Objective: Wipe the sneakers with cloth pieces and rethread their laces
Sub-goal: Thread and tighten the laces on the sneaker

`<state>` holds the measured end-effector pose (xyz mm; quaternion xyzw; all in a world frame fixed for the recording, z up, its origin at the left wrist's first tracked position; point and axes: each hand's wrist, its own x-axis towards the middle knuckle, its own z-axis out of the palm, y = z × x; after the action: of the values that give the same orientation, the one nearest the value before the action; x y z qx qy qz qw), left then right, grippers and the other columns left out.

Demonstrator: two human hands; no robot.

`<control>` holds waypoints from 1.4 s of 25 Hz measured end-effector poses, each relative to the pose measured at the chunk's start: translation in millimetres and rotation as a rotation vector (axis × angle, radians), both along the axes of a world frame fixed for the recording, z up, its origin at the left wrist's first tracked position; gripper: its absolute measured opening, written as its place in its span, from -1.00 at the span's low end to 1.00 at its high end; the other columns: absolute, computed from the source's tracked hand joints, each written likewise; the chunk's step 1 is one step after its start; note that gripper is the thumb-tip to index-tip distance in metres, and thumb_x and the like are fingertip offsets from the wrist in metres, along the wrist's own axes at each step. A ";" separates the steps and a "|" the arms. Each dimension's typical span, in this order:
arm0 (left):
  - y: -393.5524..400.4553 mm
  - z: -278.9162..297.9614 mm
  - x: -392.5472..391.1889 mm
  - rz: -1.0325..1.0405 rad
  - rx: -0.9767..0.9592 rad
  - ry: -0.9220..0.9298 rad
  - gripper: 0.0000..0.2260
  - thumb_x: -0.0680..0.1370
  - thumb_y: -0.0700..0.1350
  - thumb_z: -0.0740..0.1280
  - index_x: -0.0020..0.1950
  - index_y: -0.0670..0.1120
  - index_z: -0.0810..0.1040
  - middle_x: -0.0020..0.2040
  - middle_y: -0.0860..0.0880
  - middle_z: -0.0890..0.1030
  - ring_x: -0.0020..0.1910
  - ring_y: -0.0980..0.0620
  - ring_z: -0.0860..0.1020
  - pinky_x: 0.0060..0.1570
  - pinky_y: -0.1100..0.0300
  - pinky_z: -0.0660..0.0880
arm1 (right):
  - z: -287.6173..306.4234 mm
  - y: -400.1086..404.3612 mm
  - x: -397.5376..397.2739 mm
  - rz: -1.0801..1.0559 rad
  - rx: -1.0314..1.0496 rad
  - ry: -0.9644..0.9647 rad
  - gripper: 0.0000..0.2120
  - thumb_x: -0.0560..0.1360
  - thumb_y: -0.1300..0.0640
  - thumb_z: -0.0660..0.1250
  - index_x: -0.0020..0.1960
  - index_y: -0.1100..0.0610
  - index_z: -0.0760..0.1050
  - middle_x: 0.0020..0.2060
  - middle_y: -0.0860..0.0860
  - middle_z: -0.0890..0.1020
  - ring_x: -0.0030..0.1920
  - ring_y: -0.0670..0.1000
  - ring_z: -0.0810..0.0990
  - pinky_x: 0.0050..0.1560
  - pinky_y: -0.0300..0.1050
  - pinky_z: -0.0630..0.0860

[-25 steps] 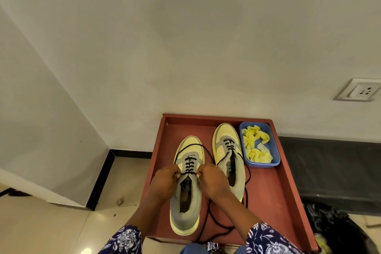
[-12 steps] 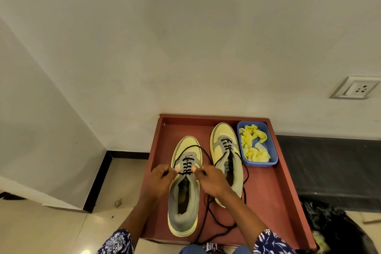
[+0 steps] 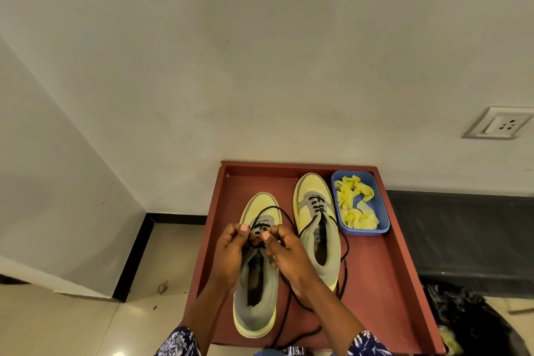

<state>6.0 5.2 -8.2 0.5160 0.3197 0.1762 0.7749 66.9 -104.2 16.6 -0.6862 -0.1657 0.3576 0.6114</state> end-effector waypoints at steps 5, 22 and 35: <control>-1.4 -0.5 2.4 -0.036 0.041 0.017 -0.84 0.60 -0.29 0.12 -0.03 -0.16 0.48 -0.27 -0.09 0.54 -0.31 0.11 0.54 -0.27 0.32 0.55 | -10.1 5.4 0.7 -0.010 -0.002 0.025 -0.82 0.60 0.20 0.15 0.10 0.00 0.47 -0.19 -0.03 0.55 -0.42 -0.25 0.45 -0.39 -0.41 0.37; 11.6 -13.3 6.8 -0.054 0.055 0.122 -0.90 0.52 -0.41 0.20 -0.07 -0.28 0.49 -0.23 -0.23 0.58 -0.25 -0.07 0.58 -0.20 0.12 0.57 | -12.3 12.4 15.6 0.030 -0.053 0.047 -0.82 0.56 0.35 0.17 0.05 0.15 0.21 -0.24 0.14 0.50 -0.39 -0.21 0.53 -0.42 -0.42 0.38; 7.1 -12.0 4.2 -0.036 0.012 0.045 -0.83 0.49 -0.23 0.32 -0.17 -0.34 0.59 -0.36 -0.20 0.60 -0.36 -0.05 0.59 -0.31 0.19 0.56 | -7.3 17.3 14.0 -0.029 -0.041 0.179 -0.91 0.54 0.29 0.24 -0.14 0.19 0.45 -0.36 0.03 0.55 -0.54 -0.26 0.49 -0.48 -0.45 0.37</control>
<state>10.2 12.3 -20.2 0.5302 0.3265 0.1525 0.7675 80.8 -86.9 9.3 -0.6662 -0.0931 0.4120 0.6146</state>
